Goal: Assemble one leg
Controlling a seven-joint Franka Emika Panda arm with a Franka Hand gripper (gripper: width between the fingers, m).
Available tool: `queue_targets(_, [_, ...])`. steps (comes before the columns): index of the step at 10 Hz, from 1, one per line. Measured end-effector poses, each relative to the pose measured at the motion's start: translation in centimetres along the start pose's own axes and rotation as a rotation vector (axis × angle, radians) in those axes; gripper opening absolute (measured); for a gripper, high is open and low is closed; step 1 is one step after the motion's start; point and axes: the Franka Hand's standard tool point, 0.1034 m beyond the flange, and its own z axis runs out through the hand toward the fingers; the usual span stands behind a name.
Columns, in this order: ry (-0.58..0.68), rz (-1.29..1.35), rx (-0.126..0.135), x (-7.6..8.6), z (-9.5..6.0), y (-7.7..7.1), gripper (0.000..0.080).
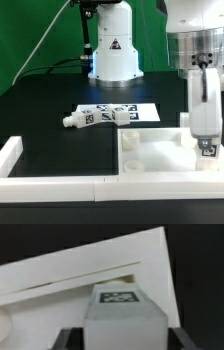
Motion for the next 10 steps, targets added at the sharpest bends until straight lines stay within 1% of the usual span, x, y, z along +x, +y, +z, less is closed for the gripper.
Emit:
queue_targets(4, [0.018, 0.023, 0.006, -0.1, 0.0, 0.0, 0.0287])
queue_targets(5, [0.018, 0.023, 0.006, -0.1, 0.0, 0.1, 0.0440])
queue_targets(6, [0.014, 0.004, 0.008, -0.3, -0.4, -0.1, 0.0440])
queue_targets(7, [-0.008, -0.027, 0.028, -1.1, -2.5, -0.7, 0.0568])
queue_targets(8, [-0.032, -0.047, 0.052, -1.6, -5.0, -0.9, 0.0634])
queue_targets(9, [-0.044, -0.051, 0.059, -1.9, -6.1, -0.9, 0.0634])
queue_targets(10, [-0.048, -0.053, 0.066, -2.0, -6.4, -1.0, 0.0645])
